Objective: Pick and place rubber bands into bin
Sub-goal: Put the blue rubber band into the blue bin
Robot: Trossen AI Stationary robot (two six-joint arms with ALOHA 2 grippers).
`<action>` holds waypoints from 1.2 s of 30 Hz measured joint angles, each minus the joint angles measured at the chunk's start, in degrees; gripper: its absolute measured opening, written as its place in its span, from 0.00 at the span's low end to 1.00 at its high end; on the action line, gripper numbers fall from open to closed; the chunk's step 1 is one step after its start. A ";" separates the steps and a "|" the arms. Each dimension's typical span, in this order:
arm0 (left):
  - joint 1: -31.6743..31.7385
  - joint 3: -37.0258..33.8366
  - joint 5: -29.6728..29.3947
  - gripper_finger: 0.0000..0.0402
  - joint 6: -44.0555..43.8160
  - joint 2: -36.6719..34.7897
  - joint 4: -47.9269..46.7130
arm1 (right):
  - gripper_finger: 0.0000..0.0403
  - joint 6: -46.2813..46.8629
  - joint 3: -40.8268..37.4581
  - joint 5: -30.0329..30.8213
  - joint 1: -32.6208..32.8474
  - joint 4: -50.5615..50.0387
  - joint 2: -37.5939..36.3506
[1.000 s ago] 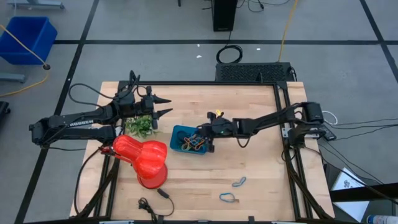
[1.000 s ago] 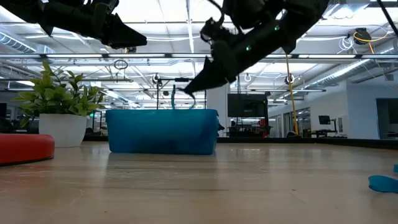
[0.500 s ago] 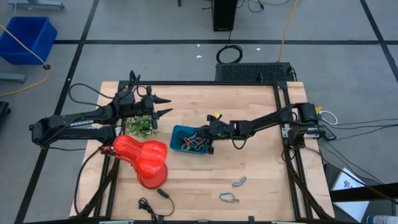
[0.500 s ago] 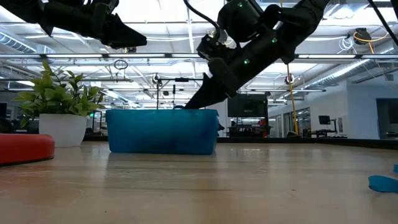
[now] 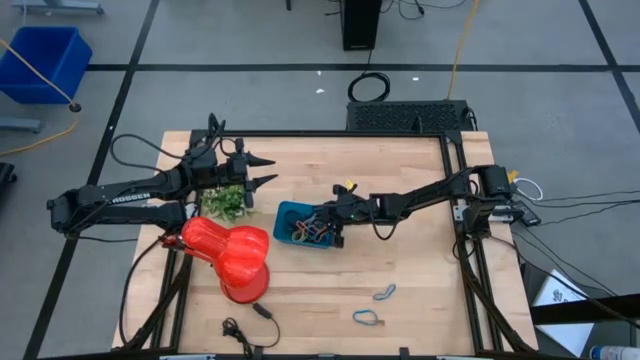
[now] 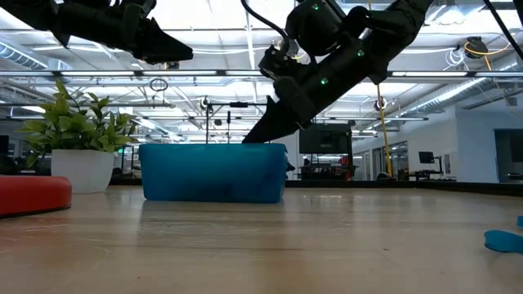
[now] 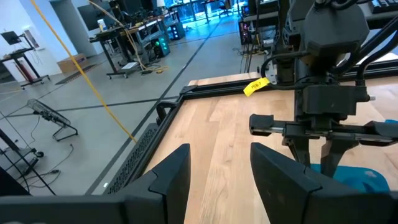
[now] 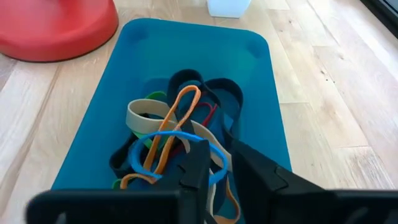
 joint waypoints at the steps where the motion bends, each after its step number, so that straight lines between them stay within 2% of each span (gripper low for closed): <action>1: 0.00 -0.01 0.00 0.44 0.00 -0.01 0.00 | 0.18 -0.01 0.00 0.00 0.00 -0.04 0.00; 7: 0.00 -0.01 0.01 0.44 0.00 -0.01 -0.02 | 0.30 0.00 -0.07 -0.05 0.00 -4.80 -2.46; 12: 0.00 -0.01 0.00 0.44 0.00 -0.01 -0.08 | 0.35 0.16 -0.07 -0.27 1.03 -13.87 -7.50; 17: 0.00 -0.01 0.02 0.44 0.02 0.01 -0.06 | 0.36 -0.74 -0.07 -6.61 3.86 -26.16 -13.21; 23: 0.00 -0.01 0.00 0.44 0.00 0.00 -0.02 | 0.36 2.97 -0.09 -12.58 8.18 -37.28 -17.63; 29: 0.00 -0.01 0.02 0.44 -0.08 -0.01 -0.03 | 0.35 3.16 -2.39 -16.53 13.91 -35.87 -19.28; 36: 0.00 -0.01 0.02 0.44 -0.20 -0.01 -0.01 | 0.34 3.18 -8.89 -16.54 20.84 -24.81 -19.32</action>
